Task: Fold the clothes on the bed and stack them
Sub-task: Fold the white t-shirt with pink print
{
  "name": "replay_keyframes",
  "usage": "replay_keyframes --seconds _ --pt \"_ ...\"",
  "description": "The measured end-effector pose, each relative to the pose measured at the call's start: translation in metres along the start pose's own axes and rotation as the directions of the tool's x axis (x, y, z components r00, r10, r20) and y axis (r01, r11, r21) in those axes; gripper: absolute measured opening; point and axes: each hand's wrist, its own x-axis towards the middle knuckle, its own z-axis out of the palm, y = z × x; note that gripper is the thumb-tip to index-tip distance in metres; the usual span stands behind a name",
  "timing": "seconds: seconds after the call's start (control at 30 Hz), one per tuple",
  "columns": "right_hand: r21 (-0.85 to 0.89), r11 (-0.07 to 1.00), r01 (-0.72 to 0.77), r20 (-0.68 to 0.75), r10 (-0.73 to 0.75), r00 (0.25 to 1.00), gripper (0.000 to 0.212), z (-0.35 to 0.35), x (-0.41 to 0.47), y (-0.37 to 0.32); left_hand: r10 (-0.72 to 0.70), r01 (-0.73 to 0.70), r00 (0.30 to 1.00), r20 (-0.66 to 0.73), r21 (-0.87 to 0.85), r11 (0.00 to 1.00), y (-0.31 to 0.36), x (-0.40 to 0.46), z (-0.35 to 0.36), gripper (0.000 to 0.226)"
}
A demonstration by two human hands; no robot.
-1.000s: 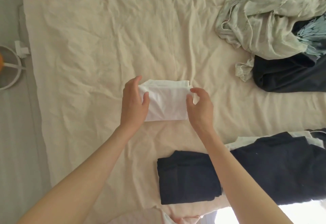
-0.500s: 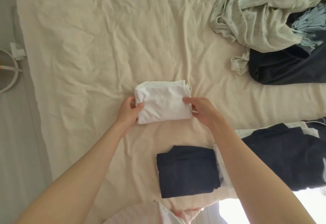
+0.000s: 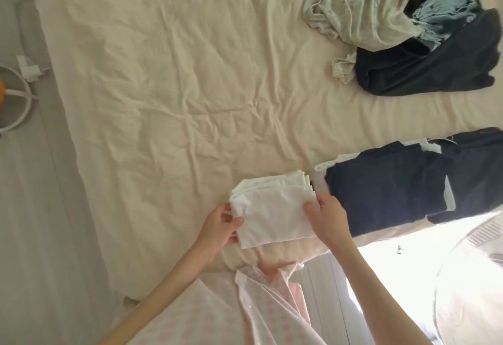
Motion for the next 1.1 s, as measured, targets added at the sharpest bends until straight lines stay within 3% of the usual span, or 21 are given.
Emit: replay_keyframes --seconds 0.13,0.17,0.27,0.3,0.37,0.43,0.47,0.5,0.57,0.63,0.7,0.83,0.93,1.03,1.1 --pt "-0.069 0.996 -0.059 -0.058 0.055 0.997 0.013 0.015 -0.006 0.018 0.001 0.002 0.999 -0.042 0.082 0.997 -0.020 0.013 0.017 0.026" --pt "-0.080 0.995 -0.055 -0.084 0.048 0.995 0.018 0.017 -0.009 0.019 0.021 -0.016 0.999 -0.037 0.127 0.992 -0.020 0.015 0.020 0.024" --pt "-0.210 0.968 0.137 -0.206 -0.181 0.962 0.033 0.020 -0.024 0.022 0.195 -0.152 0.979 -0.065 0.406 0.901 -0.020 0.012 0.024 0.033" --pt "-0.298 0.922 0.246 -0.213 -0.316 0.925 0.039 0.020 -0.030 0.022 0.320 -0.219 0.941 -0.114 0.514 0.829 -0.020 0.008 0.025 0.035" --pt "-0.460 0.780 0.423 -0.176 -0.547 0.818 0.051 0.023 -0.038 0.026 0.637 -0.376 0.763 -0.109 0.727 0.574 -0.022 -0.004 0.024 0.032" --pt "-0.553 0.640 0.533 -0.072 -0.675 0.735 0.058 0.026 -0.039 0.033 0.818 -0.478 0.561 0.123 0.855 0.200 -0.023 -0.013 0.029 0.036" --pt "-0.567 0.593 0.571 -0.018 -0.703 0.711 0.058 0.027 -0.036 0.037 0.828 -0.501 0.502 0.251 0.865 0.042 -0.027 -0.013 0.031 0.038" --pt "-0.575 0.571 0.586 0.040 -0.696 0.717 0.058 0.026 -0.032 0.041 0.792 -0.511 0.501 0.350 0.858 -0.056 -0.029 -0.011 0.034 0.041" --pt "-0.606 0.562 0.563 0.154 -0.612 0.776 0.062 0.024 -0.022 0.048 0.627 -0.478 0.648 0.432 0.872 -0.106 -0.033 -0.006 0.039 0.060" --pt "-0.631 0.553 0.544 0.231 -0.535 0.812 0.064 0.023 -0.012 0.056 0.445 -0.396 0.791 0.420 0.906 -0.151 -0.037 0.006 0.039 0.074" --pt "-0.634 0.544 0.549 0.300 -0.481 0.823 0.062 0.024 -0.001 0.063 0.322 -0.324 0.864 0.387 0.917 -0.233 -0.034 0.016 0.040 0.080" --pt "-0.624 0.556 0.549 0.305 -0.473 0.826 0.058 0.024 0.001 0.055 0.192 -0.314 0.902 0.387 0.892 -0.325 -0.013 0.024 0.046 0.078" --pt "-0.485 0.640 0.596 0.170 -0.599 0.782 0.047 0.014 -0.009 0.032 0.196 -0.330 0.882 0.428 0.859 -0.391 0.014 0.026 0.045 0.065" --pt "-0.282 0.702 0.654 -0.098 -0.699 0.708 0.036 -0.010 0.003 -0.001 0.320 -0.316 0.848 0.423 0.887 -0.336 0.051 0.036 0.040 0.062" --pt "-0.250 0.703 0.666 -0.233 -0.711 0.663 0.033 -0.036 0.032 -0.031 0.400 -0.265 0.850 0.343 0.934 -0.238 0.078 0.050 0.036 0.068"
